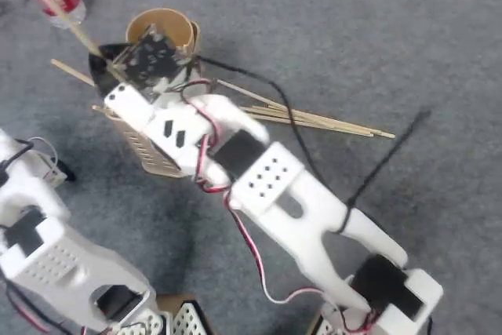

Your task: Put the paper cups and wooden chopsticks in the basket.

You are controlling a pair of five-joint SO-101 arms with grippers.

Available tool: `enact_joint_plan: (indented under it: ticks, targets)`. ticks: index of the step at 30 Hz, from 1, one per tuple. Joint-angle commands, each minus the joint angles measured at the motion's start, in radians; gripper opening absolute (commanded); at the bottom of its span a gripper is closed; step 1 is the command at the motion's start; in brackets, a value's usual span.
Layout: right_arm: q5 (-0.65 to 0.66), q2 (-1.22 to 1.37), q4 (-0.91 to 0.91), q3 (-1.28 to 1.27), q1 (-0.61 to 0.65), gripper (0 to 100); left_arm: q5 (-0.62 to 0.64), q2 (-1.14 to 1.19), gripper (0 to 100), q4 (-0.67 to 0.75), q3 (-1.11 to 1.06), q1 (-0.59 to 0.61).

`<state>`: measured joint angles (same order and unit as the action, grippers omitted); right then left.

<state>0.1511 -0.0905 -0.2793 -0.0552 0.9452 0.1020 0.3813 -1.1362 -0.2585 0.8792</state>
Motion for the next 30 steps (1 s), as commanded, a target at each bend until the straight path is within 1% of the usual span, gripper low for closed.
enact_joint_plan:
  ticks: [1,5,6,9,10,16,20,23,25,30]
  targets:
    - [0.014,-0.021,0.03,-0.048,0.018,0.8,0.006,0.005,27,-0.002,-0.019,-0.009]
    - [0.018,-0.077,0.03,-0.141,0.021,2.1,0.006,0.005,27,-0.002,-0.019,-0.012]
    - [0.015,-0.094,0.021,-0.158,0.022,5.0,0.006,0.005,27,-0.002,-0.019,-0.012]
    - [0.012,-0.14,0.013,-0.219,0.024,21.2,0.006,0.005,27,-0.002,-0.019,-0.012]
    - [0.012,-0.151,0.013,-0.232,0.024,24.3,0.006,0.005,27,-0.002,-0.019,-0.011]
    - [0.034,-0.177,0.013,-0.195,0.025,21.4,0.005,0.005,27,-0.002,-0.019,-0.011]
    - [0.123,-0.137,0.015,-0.11,0.047,21.3,0.005,0.005,27,-0.002,-0.019,-0.011]
    - [0.195,-0.022,0.007,-0.008,0.074,21.3,0.006,0.005,27,-0.002,-0.019,-0.012]
    - [0.216,0.077,-0.035,0.103,0.079,21.3,0.006,0.005,27,-0.002,-0.019,-0.012]
    - [0.183,0.334,-0.236,0.442,0.079,21.3,0.005,0.006,27,-0.002,-0.019,-0.011]
